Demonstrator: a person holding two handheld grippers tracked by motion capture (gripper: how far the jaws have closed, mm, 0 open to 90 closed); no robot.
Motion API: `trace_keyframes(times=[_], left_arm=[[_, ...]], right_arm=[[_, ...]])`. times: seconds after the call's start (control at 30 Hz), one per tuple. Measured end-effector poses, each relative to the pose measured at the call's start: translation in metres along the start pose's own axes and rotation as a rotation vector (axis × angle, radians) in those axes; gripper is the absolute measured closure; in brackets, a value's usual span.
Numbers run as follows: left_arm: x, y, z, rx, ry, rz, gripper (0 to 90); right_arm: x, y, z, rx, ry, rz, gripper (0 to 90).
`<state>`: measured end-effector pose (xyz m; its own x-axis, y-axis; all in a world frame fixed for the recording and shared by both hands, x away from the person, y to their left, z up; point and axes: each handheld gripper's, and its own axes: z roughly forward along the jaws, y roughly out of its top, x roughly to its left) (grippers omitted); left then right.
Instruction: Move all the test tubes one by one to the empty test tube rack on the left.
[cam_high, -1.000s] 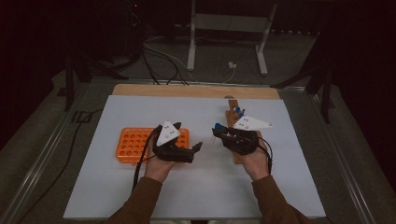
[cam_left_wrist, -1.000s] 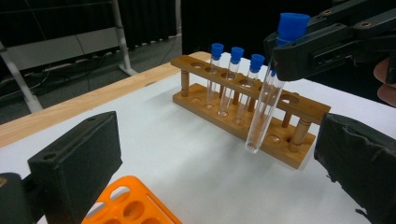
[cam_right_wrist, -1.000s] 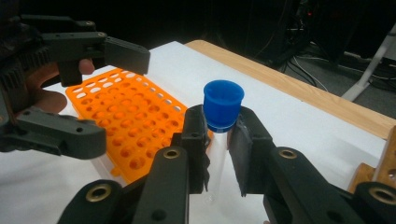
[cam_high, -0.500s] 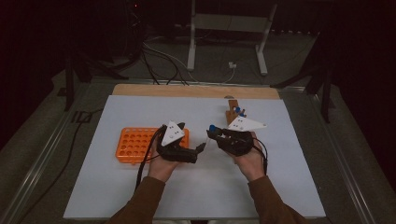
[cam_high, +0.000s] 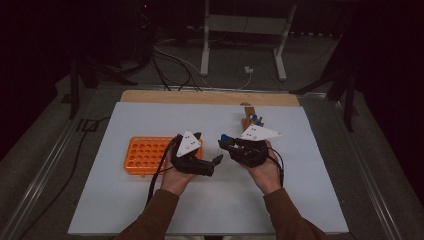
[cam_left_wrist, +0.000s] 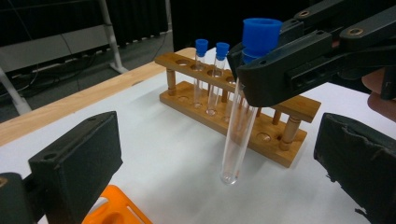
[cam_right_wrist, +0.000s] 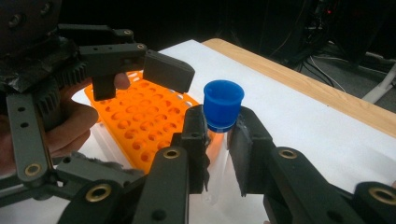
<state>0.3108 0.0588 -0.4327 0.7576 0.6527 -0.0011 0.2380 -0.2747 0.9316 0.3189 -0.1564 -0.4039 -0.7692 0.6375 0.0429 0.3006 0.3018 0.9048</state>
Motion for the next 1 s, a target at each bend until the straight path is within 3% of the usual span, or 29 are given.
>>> trace_keyframes(times=[0.23, 0.37, 0.43, 0.5, 0.67, 1.0], left_arm=[[-0.0038, -0.0009, 0.003, 0.024, -0.016, 0.015, 2.8], [-0.0066, -0.001, 0.0037, 0.026, -0.007, 0.033, 8.8], [-0.0066, -0.0012, 0.0038, 0.02, -0.013, 0.036, 22.6], [-0.0064, -0.0016, 0.0048, 0.031, -0.007, 0.042, 27.1], [-0.0036, -0.0028, 0.0059, 0.035, -0.023, 0.024, 56.6], [-0.0082, -0.0036, 0.0061, 0.029, -0.062, 0.05, 77.2]], right_arm=[[0.0019, -0.0013, 0.0024, 0.002, 0.013, 0.007, 76.7], [0.0043, 0.0, 0.0036, -0.002, 0.022, 0.005, 76.7], [0.0063, 0.0013, 0.0031, -0.001, 0.027, 0.0, 76.7], [0.0069, 0.0016, 0.0029, -0.002, 0.028, -0.002, 76.7], [0.0083, 0.003, 0.0009, -0.006, 0.038, -0.008, 76.7], [0.0092, 0.0014, 0.0016, 0.0, 0.051, -0.01, 76.6]])
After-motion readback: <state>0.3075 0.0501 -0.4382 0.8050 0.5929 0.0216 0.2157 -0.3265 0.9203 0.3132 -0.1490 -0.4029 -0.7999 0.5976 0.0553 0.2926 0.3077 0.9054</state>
